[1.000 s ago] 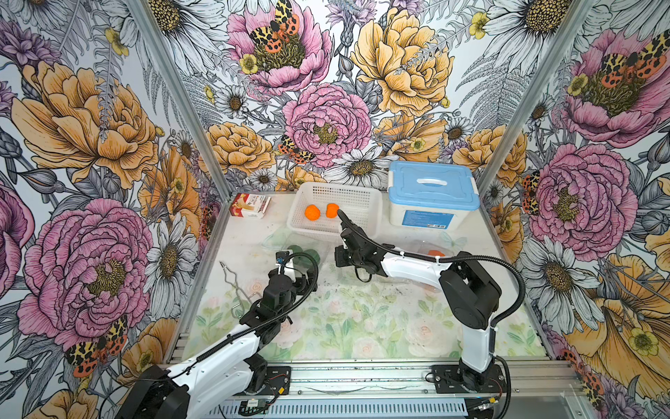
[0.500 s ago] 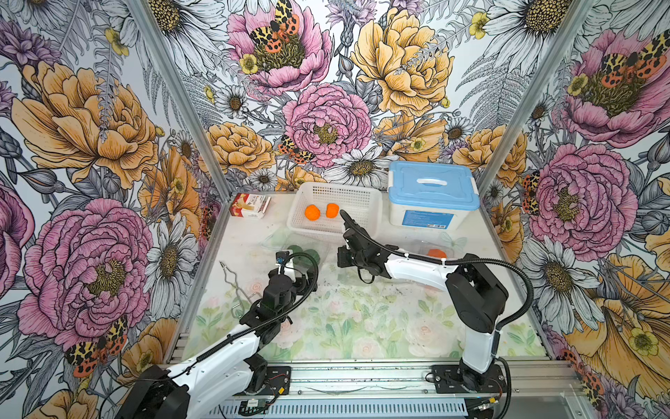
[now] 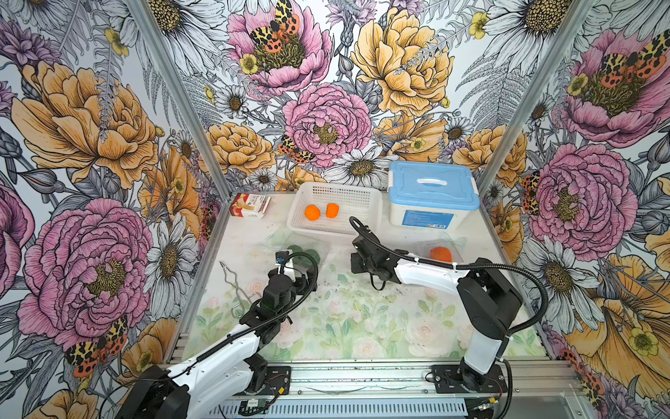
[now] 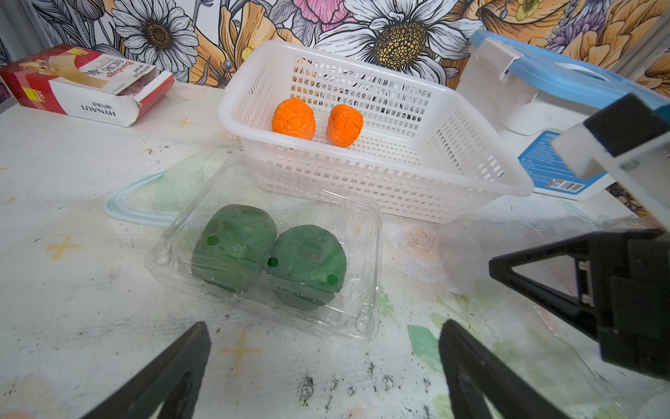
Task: Take oranges out of containers
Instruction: Move the packing box to the center of the board.
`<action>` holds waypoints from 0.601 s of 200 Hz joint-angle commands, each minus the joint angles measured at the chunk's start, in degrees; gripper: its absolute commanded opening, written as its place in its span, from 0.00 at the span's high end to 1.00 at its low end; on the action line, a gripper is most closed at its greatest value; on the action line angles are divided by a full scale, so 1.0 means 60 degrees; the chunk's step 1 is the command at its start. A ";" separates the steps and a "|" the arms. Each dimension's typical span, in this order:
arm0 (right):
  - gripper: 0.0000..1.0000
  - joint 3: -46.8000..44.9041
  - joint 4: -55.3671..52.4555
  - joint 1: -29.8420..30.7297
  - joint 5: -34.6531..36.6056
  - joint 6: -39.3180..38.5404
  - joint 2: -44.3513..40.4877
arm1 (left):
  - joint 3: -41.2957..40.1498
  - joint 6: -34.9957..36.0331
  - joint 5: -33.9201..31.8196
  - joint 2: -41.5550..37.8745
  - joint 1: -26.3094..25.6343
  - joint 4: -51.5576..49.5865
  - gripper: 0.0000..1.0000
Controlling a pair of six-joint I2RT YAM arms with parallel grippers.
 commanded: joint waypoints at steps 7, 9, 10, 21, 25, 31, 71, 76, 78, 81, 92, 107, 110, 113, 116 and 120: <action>1.00 -0.0168 -0.0531 -0.0197 0.0687 -0.0056 -0.0339 | 0.0051 -0.0190 0.0166 -0.0023 0.0078 0.0059 0.01; 1.00 -0.0165 -0.0573 -0.0206 0.0729 -0.0061 -0.0332 | 0.0055 -0.0197 0.0171 -0.0012 0.0077 0.0062 0.01; 1.00 -0.0164 -0.0590 -0.0215 0.0751 -0.0062 -0.0336 | 0.0060 -0.0198 0.0172 -0.0008 0.0077 0.0055 0.01; 1.00 -0.0175 -0.0735 -0.0345 0.0884 -0.0091 -0.0321 | 0.0066 -0.0188 0.0187 0.0033 0.0086 0.0055 0.01; 1.00 -0.0185 -0.0774 -0.0400 0.0931 -0.0111 -0.0317 | 0.0083 -0.0192 0.0187 0.0051 0.0077 0.0062 0.01; 1.00 -0.0209 -0.0800 -0.0488 0.0958 -0.0120 -0.0310 | 0.0081 -0.0194 0.0194 0.0066 0.0080 0.0063 0.01; 1.00 -0.0221 -0.0810 -0.0966 0.0985 -0.0232 -0.0396 | 0.0080 -0.0199 0.0194 0.0110 0.0084 0.0083 0.01; 1.00 -0.0174 -0.0799 -0.1008 0.1026 -0.0270 -0.0380 | 0.0082 -0.0199 0.0201 0.0113 0.0074 0.0091 0.01; 1.00 -0.0148 -0.0809 -0.1031 0.1049 -0.0290 -0.0375 | 0.0081 -0.0199 0.0202 0.0124 0.0087 0.0096 0.01; 1.00 -0.0110 -0.0806 -0.1053 0.1062 -0.0320 -0.0359 | 0.0081 -0.0196 0.0214 0.0128 0.0080 0.0100 0.01; 1.00 0.0057 -0.0807 -0.1191 0.1167 -0.0445 -0.0286 | 0.0095 -0.0201 0.0252 0.0168 0.0081 0.0121 0.01; 1.00 0.0290 -0.0799 -0.1464 0.1214 -0.0531 -0.0215 | 0.0117 -0.0200 0.0275 0.0223 0.0080 0.0127 0.01; 1.00 0.0338 -0.0807 -0.1527 0.1220 -0.0544 -0.0197 | 0.0111 -0.0200 0.0277 0.0230 0.0081 0.0122 0.01; 1.00 0.0390 -0.0812 -0.1584 0.1213 -0.0546 -0.0182 | 0.0110 -0.0207 0.0275 0.0241 0.0079 0.0134 0.01; 1.00 0.0424 -0.0809 -0.1641 0.1200 -0.0557 -0.0166 | 0.0125 -0.0201 0.0275 0.0245 0.0079 0.0129 0.01; 1.00 0.0482 -0.0802 -0.1724 0.1209 -0.0559 -0.0137 | 0.0135 -0.0207 0.0275 0.0259 0.0077 0.0129 0.01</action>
